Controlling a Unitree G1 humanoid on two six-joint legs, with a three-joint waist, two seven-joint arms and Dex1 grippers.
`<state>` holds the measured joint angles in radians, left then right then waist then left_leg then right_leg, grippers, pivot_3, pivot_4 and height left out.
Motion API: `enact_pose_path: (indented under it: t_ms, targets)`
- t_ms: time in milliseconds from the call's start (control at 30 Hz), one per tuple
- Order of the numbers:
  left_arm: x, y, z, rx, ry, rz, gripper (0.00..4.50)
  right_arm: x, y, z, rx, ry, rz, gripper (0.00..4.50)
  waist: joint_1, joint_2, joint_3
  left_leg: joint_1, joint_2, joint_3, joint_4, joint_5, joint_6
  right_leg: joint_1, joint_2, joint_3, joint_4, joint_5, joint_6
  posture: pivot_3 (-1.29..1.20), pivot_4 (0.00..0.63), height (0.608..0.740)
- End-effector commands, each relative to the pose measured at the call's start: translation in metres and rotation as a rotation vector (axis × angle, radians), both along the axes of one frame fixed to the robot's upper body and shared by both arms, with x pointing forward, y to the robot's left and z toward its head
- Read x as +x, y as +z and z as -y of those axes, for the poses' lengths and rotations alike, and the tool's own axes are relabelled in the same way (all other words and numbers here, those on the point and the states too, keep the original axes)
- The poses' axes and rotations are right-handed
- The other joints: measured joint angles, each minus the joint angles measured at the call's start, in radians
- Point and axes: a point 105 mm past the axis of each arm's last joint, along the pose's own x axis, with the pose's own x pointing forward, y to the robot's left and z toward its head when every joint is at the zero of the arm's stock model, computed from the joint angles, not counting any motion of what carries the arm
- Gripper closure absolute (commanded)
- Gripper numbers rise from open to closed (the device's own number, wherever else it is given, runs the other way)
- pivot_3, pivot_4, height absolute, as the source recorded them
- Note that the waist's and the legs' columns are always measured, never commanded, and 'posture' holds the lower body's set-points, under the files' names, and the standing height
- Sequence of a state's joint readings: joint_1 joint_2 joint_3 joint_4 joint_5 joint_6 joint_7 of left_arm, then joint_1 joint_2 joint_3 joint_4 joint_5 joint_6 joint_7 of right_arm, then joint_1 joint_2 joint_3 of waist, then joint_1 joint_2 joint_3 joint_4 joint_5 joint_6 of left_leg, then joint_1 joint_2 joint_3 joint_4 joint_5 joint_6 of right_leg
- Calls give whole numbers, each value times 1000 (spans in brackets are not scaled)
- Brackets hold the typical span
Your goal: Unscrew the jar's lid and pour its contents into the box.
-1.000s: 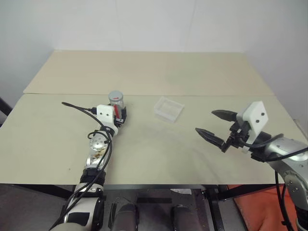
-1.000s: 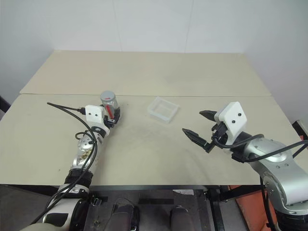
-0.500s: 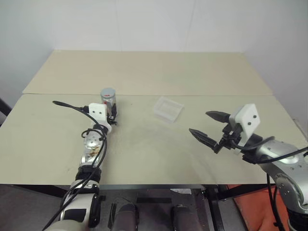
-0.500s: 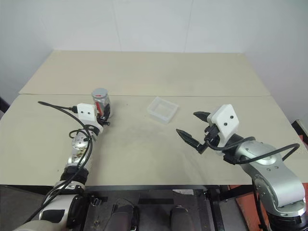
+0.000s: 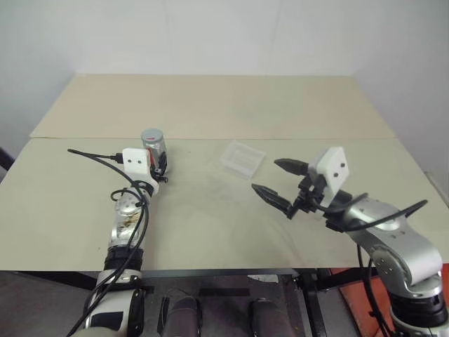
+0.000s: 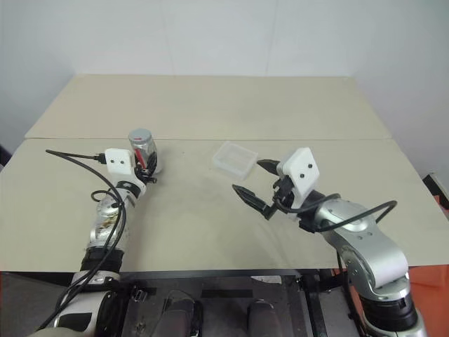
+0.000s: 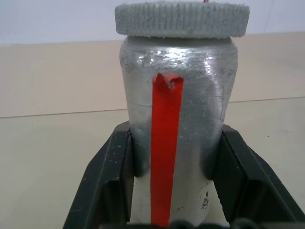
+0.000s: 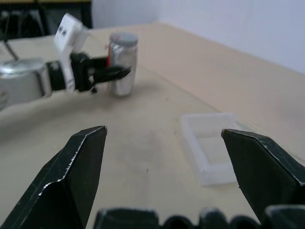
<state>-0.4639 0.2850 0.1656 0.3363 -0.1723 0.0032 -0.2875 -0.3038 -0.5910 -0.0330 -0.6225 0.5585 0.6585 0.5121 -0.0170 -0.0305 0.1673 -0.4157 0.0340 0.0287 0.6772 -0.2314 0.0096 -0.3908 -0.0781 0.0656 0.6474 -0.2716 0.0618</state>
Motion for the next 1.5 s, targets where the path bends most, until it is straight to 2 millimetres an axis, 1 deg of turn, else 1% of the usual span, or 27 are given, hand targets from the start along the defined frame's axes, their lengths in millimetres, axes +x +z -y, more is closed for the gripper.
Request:
enact_pose_path:
  t_ms: [33,100,167,233,300,400,467,533,567,633,767,900,967,1167,1300,1433,1500]
  targets:
    - [-22,15,18,80,-217,28,2568,-4,16,-3,-1,40,50,0,-1,0,0,0,0,0,0,0,0,0,0,0,0,0,0,0,150,740]
    - [-35,19,27,128,-327,20,2568,0,21,-7,3,37,42,0,0,0,0,0,0,0,-1,0,0,-1,0,0,0,0,0,0,150,740]
    - [-41,24,38,148,-387,13,2568,1,27,-11,25,60,37,0,3,0,0,0,1,0,0,0,-1,-1,0,0,0,0,0,0,150,740]
    - [-40,32,43,137,-390,30,2568,3,33,-23,49,80,50,0,7,0,0,1,0,-1,0,1,-1,1,0,-1,0,0,-1,0,150,740]
    - [-42,39,56,79,-420,69,2568,7,39,-37,94,81,47,0,5,0,0,1,0,-1,1,1,-1,1,-1,-1,0,0,-1,0,150,740]
    - [-46,45,68,38,-458,114,2568,12,49,-65,200,78,44,0,1,0,0,0,0,-1,0,1,-1,0,0,-1,0,0,-1,0,150,740]
    - [-50,45,78,-20,-485,130,2568,12,50,-77,225,80,39,0,0,0,0,-2,0,-1,-1,1,-1,-3,0,0,1,0,-1,0,150,740]
    - [-51,41,86,-27,-505,133,2568,14,50,-87,250,70,27,0,1,0,0,-5,0,-1,0,1,-1,-7,0,0,2,0,-1,0,150,740]
    - [-52,39,89,-23,-523,143,2568,14,48,-91,245,64,24,0,1,0,0,-8,0,-1,1,1,-1,-9,-1,0,2,0,-1,0,150,740]
    - [-53,36,94,-39,-548,137,2568,13,41,-97,177,58,60,0,3,0,0,-9,0,-1,1,1,-1,-11,-1,0,3,1,-1,0,150,740]
    - [-50,35,101,-58,-577,126,2568,17,35,-99,175,25,46,0,4,0,0,-9,0,-1,1,1,-1,-12,-1,0,2,1,-1,0,150,740]
    - [-60,38,110,-51,-683,134,2568,21,31,-99,157,5,50,0,2,0,0,-9,0,-1,1,1,-1,-12,0,0,2,1,-1,0,150,740]
    - [-61,38,114,-43,-707,129,2568,22,30,-100,156,6,51,0,2,0,0,-9,0,-1,1,1,-1,-12,0,0,2,1,-1,0,150,740]
    - [-62,38,118,-48,-691,131,2568,30,25,-105,135,-13,63,0,1,0,0,-9,0,-1,1,1,-1,-12,0,0,2,1,-1,0,150,740]
    - [-63,36,117,-22,-678,137,2568,33,25,-104,132,-27,67,0,1,0,0,-9,0,-1,1,1,-1,-12,0,0,2,1,-1,0,150,740]
    - [-66,34,116,21,-683,143,2568,37,18,-102,97,-52,70,0,1,0,0,-9,0,-1,0,1,-1,-12,0,0,2,1,-1,0,150,740]
    - [-67,34,117,18,-685,145,2568,39,20,-101,99,-58,78,0,1,0,0,-9,0,-1,0,1,-1,-12,0,0,2,1,-1,0,150,740]
